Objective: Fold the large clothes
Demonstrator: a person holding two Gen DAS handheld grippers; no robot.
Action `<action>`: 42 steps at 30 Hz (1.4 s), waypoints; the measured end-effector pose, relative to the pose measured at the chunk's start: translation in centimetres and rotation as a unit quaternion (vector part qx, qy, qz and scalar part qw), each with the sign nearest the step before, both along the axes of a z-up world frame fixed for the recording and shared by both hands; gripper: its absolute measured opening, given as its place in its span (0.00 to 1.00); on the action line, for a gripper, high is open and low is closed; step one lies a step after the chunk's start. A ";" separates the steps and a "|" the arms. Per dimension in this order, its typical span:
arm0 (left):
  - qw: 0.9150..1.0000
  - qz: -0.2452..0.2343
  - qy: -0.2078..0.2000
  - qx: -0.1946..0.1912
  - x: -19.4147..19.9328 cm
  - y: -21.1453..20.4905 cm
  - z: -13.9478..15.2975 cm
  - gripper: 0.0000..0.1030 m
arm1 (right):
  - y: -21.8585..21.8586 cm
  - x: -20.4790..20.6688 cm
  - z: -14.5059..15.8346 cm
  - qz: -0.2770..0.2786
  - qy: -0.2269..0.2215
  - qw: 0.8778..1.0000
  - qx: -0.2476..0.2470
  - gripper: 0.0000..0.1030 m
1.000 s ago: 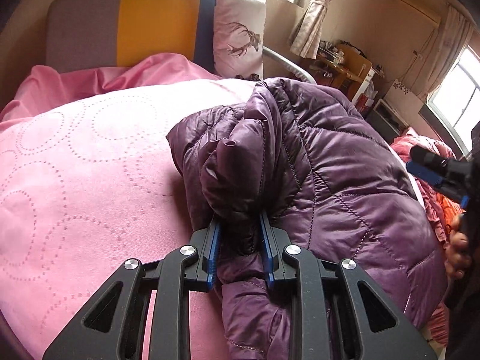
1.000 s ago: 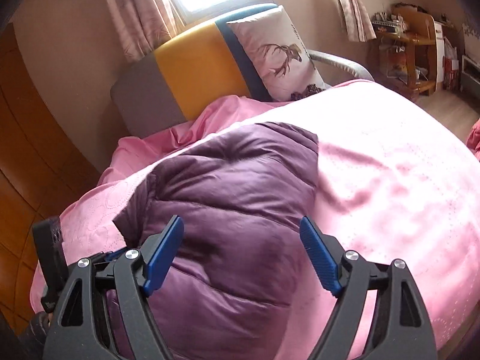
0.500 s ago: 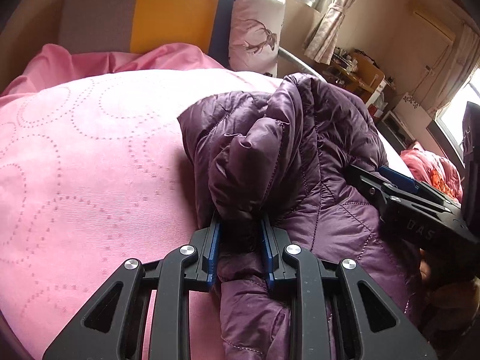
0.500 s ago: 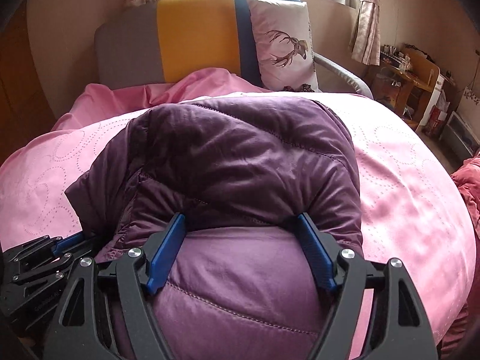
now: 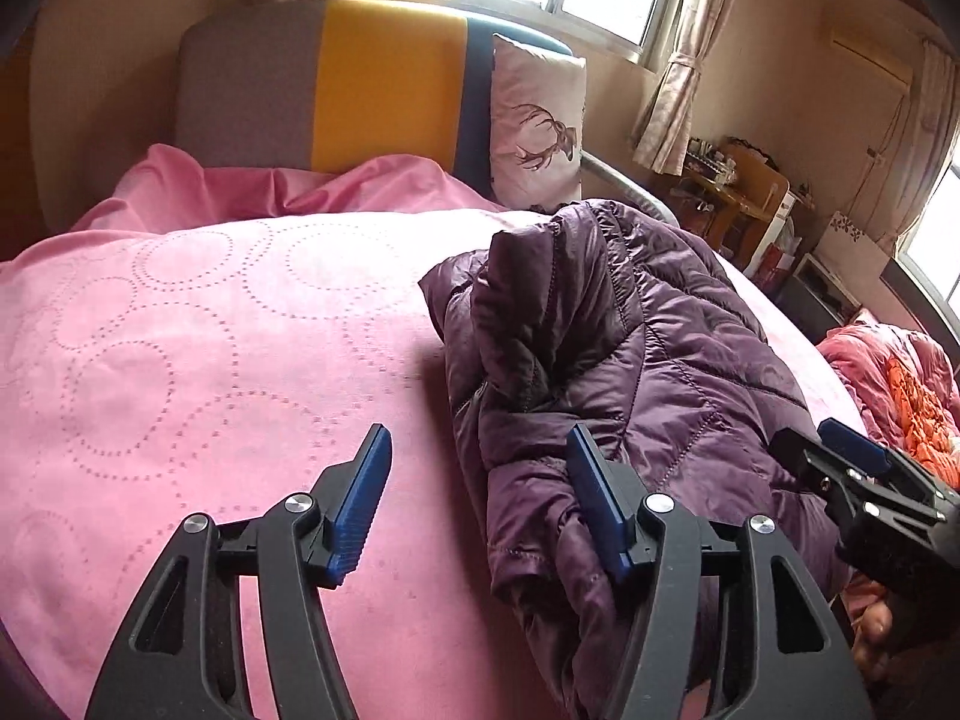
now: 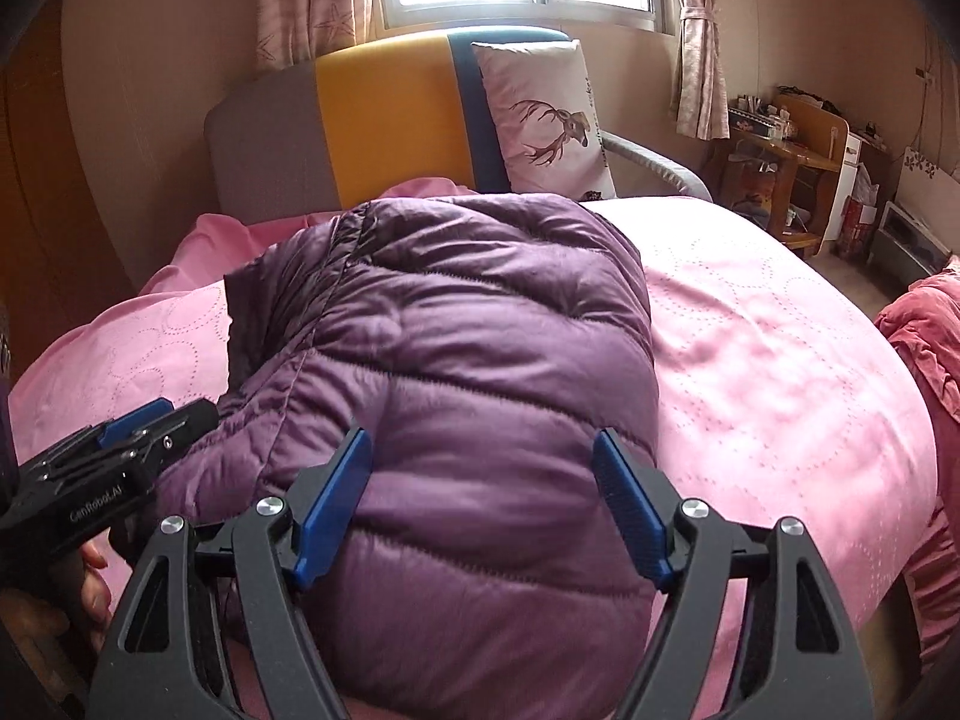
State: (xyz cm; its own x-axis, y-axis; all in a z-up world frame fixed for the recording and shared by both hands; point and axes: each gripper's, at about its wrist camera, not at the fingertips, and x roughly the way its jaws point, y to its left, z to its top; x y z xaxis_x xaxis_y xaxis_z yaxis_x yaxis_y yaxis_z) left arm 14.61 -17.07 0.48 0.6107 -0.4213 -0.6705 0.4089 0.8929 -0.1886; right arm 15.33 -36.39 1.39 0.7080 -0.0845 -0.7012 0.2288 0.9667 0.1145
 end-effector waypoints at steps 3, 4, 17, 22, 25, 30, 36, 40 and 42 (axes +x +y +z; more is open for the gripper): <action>1.000 0.004 -0.009 0.001 -1.1 0.2 0.3 0.66 | 1.1 -1.2 -0.4 0.000 0.002 1.000 -0.008 0.75; 1.000 0.008 -0.012 0.002 -1.3 0.3 0.4 0.67 | 1.4 -1.5 -0.5 -0.001 0.002 1.000 -0.014 0.75; 0.999 0.042 -0.029 0.011 -4.7 2.0 0.5 0.87 | 3.7 -6.1 -0.3 -0.036 -0.009 0.999 -0.036 0.91; 0.998 0.055 -0.027 0.003 -6.6 3.6 -0.2 0.88 | 4.9 -8.7 0.5 -0.080 -0.025 0.994 -0.076 0.98; 0.997 0.064 -0.033 0.011 -7.8 4.4 -0.6 0.91 | 4.8 -9.8 1.1 -0.113 -0.030 0.991 -0.071 0.98; 0.996 0.072 -0.032 0.027 -9.6 5.2 -1.6 0.96 | 5.8 -10.8 0.7 -0.134 -0.023 0.988 -0.074 0.98; 0.995 0.089 -0.028 0.036 -10.2 6.1 -1.4 0.96 | 6.8 -11.6 -0.3 -0.140 -0.015 0.986 -0.092 0.98; 0.995 0.089 -0.039 0.032 -11.0 6.1 -0.7 0.96 | 6.5 -12.1 0.4 -0.142 -0.023 0.986 -0.087 0.98; 0.995 0.081 -0.045 0.036 -11.4 5.7 -0.3 0.96 | 6.4 -12.2 0.7 -0.140 -0.025 0.986 -0.084 0.98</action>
